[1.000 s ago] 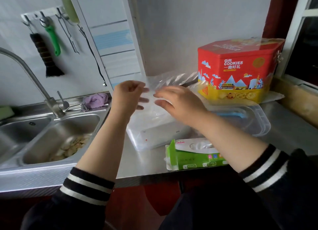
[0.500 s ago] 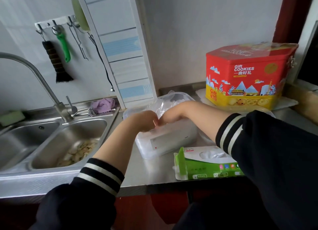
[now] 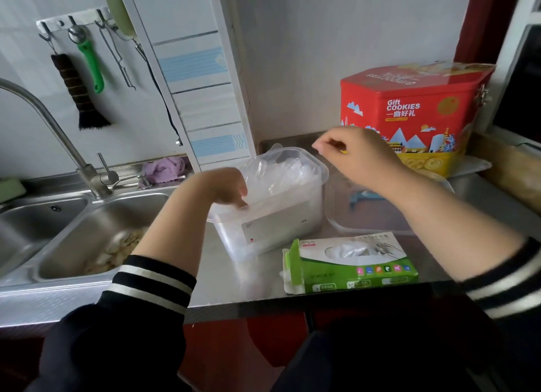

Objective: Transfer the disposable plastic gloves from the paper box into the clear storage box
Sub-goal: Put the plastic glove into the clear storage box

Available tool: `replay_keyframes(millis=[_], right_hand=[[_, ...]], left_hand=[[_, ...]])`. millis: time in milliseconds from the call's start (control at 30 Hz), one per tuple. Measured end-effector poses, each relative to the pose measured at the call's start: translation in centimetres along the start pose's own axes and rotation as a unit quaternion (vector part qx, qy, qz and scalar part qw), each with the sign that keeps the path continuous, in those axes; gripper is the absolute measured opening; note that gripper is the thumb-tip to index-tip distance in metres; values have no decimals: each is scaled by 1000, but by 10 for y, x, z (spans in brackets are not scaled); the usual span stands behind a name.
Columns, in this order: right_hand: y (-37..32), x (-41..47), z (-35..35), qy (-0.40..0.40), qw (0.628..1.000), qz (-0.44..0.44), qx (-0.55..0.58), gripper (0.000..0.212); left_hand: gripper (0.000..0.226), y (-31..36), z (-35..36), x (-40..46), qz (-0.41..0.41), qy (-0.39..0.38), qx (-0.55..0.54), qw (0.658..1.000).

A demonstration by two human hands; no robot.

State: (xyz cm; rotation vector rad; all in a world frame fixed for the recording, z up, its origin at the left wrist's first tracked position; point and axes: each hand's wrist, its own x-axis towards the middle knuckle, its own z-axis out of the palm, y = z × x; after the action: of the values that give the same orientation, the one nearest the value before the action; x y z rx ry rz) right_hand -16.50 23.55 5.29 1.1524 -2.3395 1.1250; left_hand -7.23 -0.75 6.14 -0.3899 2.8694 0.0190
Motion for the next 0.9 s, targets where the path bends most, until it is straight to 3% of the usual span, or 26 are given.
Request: replay_keyframes(millis=[67,133,200,267,300,367,467,533,633,733,900], right_hand=[[5,-32,-5,-21,996,48,69,14],[9,-60,-3,-102,983,99,114,10],[12,-83,6,-193,967,138,93,14],[15,-98,19,-248,958,143,-1,22],[16,-102,25,-251,957,141,-37,24],[19,-106,31,-236,958,155,-45,18],[21,-108,27,-236,957,158,-49,7],[21,-110,30,-218,963,154,-38,6],[23,-117,38,-145,976,164,3,17],[26,-125,47,-81,982,169,21,13],[28,-133,53,15,976,189,107,22]], left_hand=[[26,0,-5,-9,-5,57,-16,998],[15,8,-3,-16,3,200,-60,978],[12,32,11,-29,32,379,-126,916],[9,67,33,-46,101,480,-201,848],[7,83,46,-52,138,487,-226,832],[11,107,78,-56,188,423,-268,845],[51,124,117,-48,185,237,-321,898],[80,127,136,-43,177,167,-311,919],[94,128,155,-38,177,185,-306,917],[97,129,162,-39,175,214,-348,896],[97,130,162,-41,158,211,-356,897]])
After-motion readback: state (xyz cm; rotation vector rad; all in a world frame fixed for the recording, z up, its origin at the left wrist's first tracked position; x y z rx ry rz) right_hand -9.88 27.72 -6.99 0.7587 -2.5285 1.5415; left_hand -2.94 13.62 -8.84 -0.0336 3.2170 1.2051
